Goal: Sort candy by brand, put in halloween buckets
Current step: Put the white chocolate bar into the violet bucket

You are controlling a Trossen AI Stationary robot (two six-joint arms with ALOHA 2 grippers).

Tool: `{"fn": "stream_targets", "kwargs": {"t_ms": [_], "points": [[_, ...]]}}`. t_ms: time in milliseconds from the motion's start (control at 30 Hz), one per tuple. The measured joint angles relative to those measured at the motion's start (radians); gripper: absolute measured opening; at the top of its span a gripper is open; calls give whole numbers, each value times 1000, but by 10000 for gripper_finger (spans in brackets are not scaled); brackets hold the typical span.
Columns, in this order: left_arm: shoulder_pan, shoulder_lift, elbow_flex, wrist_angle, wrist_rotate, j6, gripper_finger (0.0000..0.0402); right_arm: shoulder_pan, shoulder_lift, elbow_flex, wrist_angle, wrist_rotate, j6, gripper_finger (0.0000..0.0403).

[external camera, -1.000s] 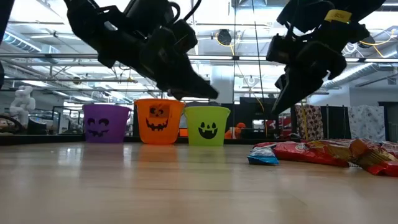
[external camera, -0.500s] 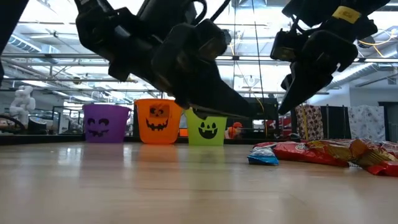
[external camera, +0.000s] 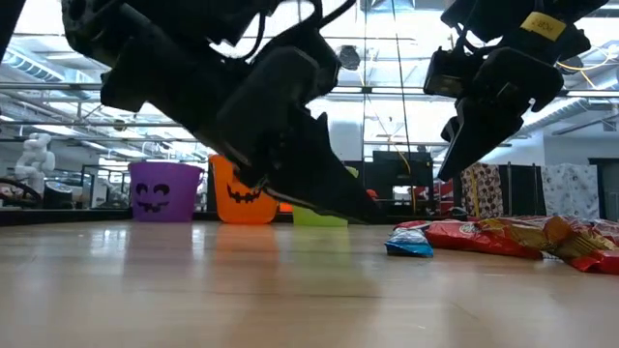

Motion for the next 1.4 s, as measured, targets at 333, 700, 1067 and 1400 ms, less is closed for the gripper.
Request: {"fn": "stream_targets", "kwargs": {"t_ms": [333,700,1067,1400], "points": [[1,112,60,62,-40,-26,193,0,0,0,-2,-2,23,73],[19,108,72,-47,-181,-53,196,23,0,0,-3,-4,31,73],[64,34,66,-132,-137,42,196,121,130,1,230,-35,-2,72],[65,29,68,-151,72,26,196,151,337,86,239,-87,23,72]]}}
